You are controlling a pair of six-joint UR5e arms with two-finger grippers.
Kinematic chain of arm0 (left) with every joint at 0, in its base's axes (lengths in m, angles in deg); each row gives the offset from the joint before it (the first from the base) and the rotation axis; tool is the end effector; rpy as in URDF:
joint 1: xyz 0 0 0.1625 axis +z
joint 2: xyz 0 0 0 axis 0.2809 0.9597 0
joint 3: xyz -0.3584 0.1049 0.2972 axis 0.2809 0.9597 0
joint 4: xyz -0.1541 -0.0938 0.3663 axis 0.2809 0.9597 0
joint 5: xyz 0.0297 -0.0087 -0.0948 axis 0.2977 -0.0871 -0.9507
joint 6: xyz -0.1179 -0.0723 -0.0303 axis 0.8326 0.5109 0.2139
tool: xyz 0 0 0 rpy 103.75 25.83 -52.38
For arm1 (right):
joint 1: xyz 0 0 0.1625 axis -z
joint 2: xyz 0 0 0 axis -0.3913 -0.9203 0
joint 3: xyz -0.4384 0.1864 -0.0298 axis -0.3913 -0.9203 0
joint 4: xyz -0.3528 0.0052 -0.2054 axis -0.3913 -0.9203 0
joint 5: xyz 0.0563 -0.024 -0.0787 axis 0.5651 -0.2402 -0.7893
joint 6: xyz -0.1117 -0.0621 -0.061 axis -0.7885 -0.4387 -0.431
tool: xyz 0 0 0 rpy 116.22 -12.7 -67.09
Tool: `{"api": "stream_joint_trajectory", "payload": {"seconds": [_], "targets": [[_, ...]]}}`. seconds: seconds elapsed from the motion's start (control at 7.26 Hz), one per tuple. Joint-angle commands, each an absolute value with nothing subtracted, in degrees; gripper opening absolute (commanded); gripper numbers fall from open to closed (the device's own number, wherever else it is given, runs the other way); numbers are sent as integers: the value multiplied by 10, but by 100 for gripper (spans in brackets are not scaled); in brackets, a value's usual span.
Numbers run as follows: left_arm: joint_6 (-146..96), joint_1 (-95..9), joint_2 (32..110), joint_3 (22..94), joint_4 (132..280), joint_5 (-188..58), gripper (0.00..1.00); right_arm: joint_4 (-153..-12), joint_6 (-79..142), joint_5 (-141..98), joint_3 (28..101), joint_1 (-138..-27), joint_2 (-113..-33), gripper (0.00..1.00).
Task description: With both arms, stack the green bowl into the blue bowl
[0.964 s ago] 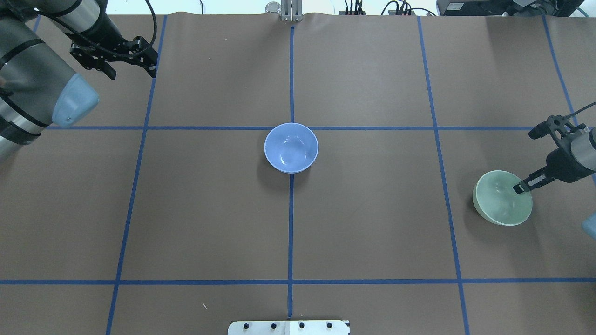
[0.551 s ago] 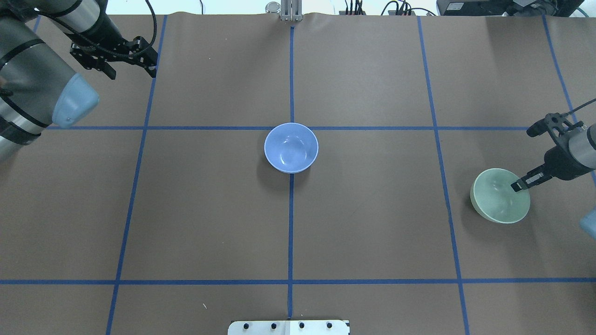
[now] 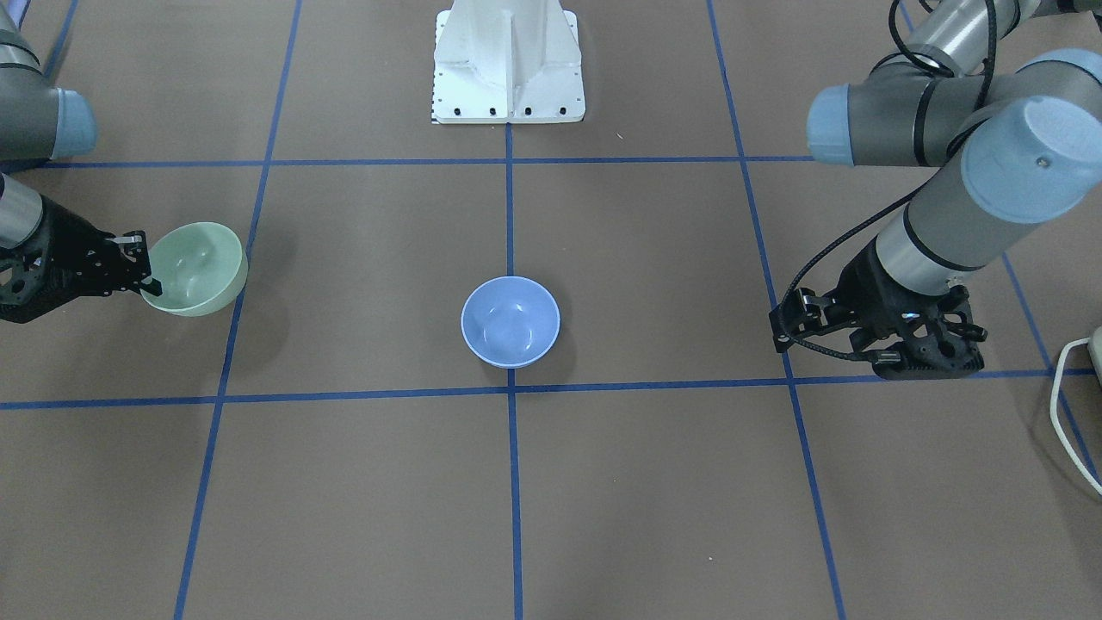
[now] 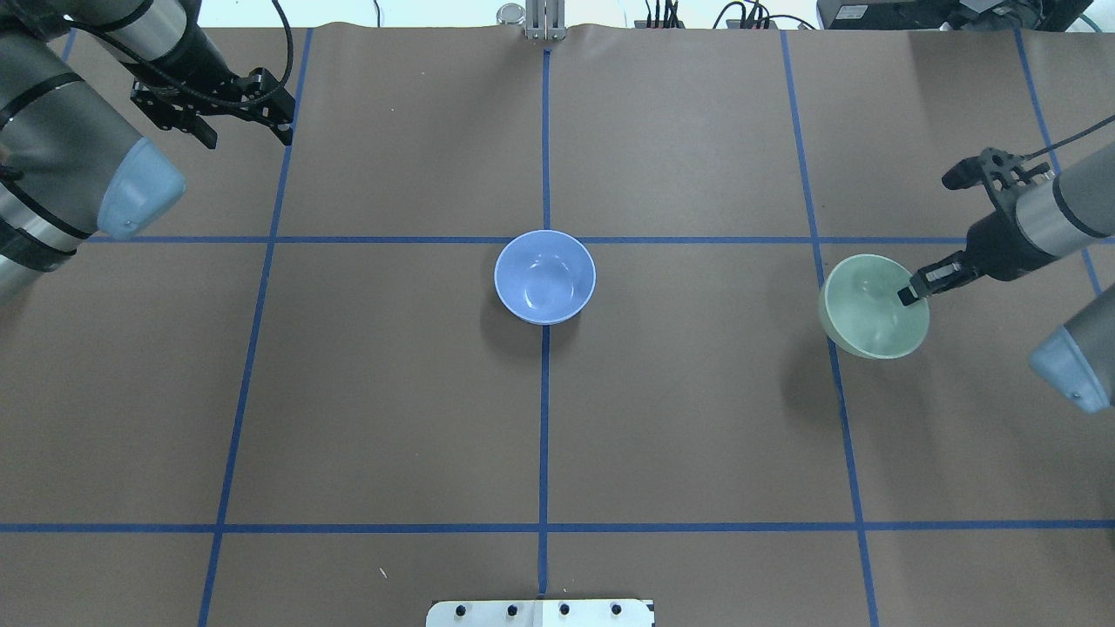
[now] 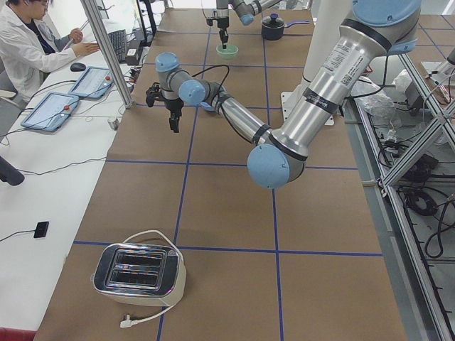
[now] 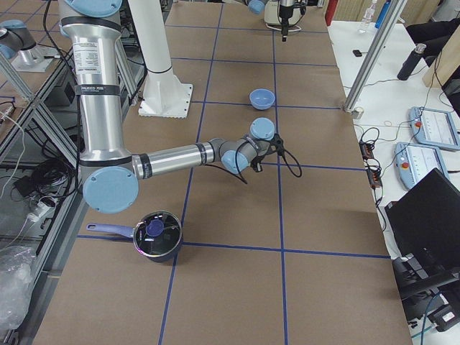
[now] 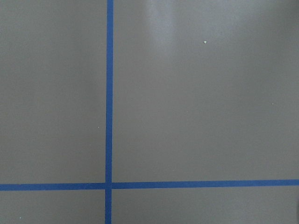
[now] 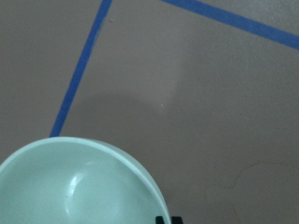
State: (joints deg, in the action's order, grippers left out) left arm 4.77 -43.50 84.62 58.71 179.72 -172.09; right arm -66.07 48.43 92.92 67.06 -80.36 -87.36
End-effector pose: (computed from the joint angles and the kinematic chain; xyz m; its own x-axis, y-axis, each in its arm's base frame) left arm 0.3241 -0.6472 0.3746 0.6433 0.0034 -0.7656 0.0552 0.9972 0.0508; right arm -0.2820 -0.4932 0.5633 0.4775 -0.2986 0.8264 0.1686 0.9542 0.2473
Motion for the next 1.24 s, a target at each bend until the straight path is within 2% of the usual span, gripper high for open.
{"api": "stream_joint_trajectory", "payload": {"seconds": [0.0, 0.55, 0.83, 1.1], "targets": [[48, -435, 846, 587, 1797, -1721, 97, -758, 558, 926, 678, -795, -762, 12], [48, -435, 844, 574, 1815, -1720, 97, -916, 593, 850, 665, -717, -615, 12], [48, -435, 834, 567, 1835, -1721, 97, -914, 643, 827, 592, -683, -530, 12], [48, -435, 833, 561, 1842, -1721, 97, -900, 645, 807, 549, -670, -496, 12]]}}
